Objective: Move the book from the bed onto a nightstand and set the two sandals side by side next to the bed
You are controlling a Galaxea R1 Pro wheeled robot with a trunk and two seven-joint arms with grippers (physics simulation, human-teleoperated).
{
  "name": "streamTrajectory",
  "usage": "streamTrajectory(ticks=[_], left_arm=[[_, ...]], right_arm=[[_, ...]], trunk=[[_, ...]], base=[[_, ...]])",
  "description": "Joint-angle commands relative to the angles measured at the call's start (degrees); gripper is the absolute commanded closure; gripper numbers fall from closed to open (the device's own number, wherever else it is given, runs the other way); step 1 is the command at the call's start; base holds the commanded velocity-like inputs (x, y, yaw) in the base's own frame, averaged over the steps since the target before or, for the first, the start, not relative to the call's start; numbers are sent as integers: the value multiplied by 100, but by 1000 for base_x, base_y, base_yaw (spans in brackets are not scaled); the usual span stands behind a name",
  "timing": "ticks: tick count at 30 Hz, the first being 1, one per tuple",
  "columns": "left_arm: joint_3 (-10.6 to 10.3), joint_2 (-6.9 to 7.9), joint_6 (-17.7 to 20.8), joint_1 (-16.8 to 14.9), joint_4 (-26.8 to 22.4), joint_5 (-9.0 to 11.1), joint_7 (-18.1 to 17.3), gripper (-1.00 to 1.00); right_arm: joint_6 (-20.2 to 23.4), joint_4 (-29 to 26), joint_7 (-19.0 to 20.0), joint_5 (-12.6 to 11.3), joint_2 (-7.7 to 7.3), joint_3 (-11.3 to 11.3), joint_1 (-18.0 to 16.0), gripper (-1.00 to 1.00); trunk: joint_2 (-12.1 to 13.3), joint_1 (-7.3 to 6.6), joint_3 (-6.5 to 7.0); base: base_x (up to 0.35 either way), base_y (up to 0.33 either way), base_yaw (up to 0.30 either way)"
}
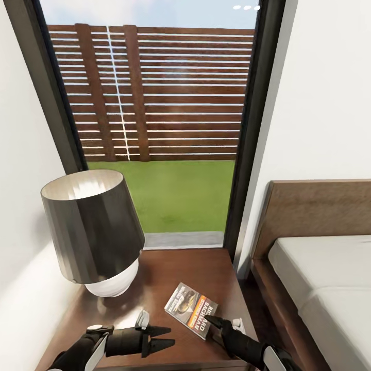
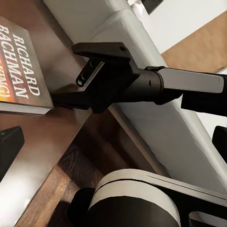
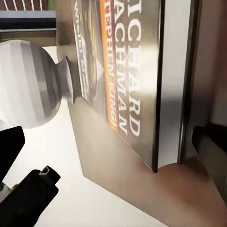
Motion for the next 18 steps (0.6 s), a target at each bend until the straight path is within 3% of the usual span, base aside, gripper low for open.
streamTrajectory(ticks=[1,13,18], left_arm=[[-43,8,60,-3,-2,53,-4,-100],[-43,8,57,-3,-2,53,-4,-100],[-43,8,57,-3,-2,52,-4,-100]], right_arm=[[5,-2,-7,21,4,-22,-2,-100],[5,1,-5,21,3,-22,-1,-100],[5,1,-5,21,4,-22,-1,-100]], trunk=[[-2,-1,-6],[-2,-1,-6],[-2,-1,-6]], base=[[0,0,0],[-5,0,0],[-232,0,0]])
